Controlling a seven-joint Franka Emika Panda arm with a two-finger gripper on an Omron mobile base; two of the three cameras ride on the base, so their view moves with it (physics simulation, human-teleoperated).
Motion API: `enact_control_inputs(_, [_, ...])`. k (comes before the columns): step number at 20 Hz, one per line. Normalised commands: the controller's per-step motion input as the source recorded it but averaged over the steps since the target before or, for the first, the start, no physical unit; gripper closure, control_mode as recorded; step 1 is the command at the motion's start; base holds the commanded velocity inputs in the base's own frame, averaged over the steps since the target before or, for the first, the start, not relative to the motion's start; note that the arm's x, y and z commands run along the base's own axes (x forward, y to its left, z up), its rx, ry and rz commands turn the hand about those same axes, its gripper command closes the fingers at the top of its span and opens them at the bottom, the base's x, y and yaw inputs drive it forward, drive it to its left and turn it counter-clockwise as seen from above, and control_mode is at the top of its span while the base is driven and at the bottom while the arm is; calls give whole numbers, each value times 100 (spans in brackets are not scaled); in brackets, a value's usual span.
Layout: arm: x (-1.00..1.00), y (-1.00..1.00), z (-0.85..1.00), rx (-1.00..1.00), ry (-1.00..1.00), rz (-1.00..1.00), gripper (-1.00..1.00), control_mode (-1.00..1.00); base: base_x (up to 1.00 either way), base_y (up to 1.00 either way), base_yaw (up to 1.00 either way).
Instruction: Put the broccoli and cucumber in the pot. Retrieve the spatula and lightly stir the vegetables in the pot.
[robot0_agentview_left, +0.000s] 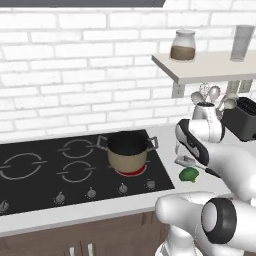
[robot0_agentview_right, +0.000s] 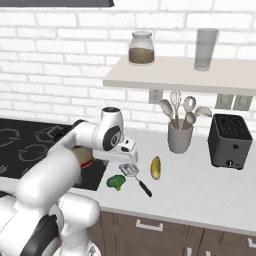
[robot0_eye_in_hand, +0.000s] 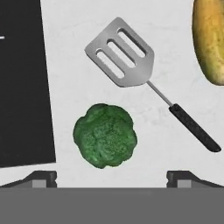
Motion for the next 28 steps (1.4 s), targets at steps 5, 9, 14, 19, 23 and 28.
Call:
enact_control_inputs(5, [0,-10,-70,5,9,-5,-100,-100,0,0,0])
enact_control_inputs(9, [0,-5,-47,22,4,-11,-100,-100,0,0,0])
enact_control_inputs(14, [0,0,-32,25,6,-23,-100,-100,0,0,0])
enact_control_inputs(19, [31,1,-34,13,1,-26,-100,-100,0,0,0])
enact_control_inputs(23, [12,7,-20,5,0,-22,-100,-100,0,0,0])
enact_control_inputs(28, [-19,17,-1,4,0,-17,100,-100,0,0,0])
